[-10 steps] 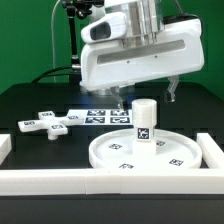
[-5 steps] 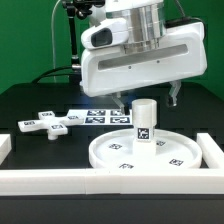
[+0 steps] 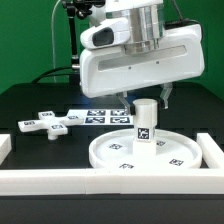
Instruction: Assemble round table
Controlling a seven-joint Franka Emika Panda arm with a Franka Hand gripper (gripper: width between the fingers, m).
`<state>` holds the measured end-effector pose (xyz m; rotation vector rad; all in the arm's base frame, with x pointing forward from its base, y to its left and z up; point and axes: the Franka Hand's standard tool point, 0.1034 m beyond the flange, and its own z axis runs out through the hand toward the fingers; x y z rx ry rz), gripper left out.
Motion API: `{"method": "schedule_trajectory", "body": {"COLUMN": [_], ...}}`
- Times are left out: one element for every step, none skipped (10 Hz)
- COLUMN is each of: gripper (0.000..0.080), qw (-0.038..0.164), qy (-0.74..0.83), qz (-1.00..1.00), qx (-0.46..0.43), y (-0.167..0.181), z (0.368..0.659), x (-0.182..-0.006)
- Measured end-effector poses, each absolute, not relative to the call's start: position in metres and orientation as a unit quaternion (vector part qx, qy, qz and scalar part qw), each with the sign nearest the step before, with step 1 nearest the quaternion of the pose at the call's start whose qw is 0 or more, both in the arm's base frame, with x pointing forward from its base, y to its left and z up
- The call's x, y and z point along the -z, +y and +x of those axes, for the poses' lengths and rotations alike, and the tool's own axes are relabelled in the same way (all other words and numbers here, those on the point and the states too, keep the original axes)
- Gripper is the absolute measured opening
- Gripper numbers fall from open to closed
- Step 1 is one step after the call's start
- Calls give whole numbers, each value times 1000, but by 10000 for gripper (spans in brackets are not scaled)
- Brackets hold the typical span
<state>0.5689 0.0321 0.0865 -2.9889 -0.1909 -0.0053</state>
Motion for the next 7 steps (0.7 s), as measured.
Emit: {"method": "schedule_trajectory", "body": {"gripper": [409,409,409,409,409,409,409], "qw": [73,74,74,74,76,79,79], "qy": [-64,-56,-51,-46,-10,67,111], "qz": [-995,-996,-996,-996,-997,-995,-991], "qx": [2,1,1,1,-1,-7,-10], "y": [32,32,32,32,33,33,32], "z": [569,569,569,569,569,569,568], "x": [-87,-87,-87,-87,-87,-86,-86]}}
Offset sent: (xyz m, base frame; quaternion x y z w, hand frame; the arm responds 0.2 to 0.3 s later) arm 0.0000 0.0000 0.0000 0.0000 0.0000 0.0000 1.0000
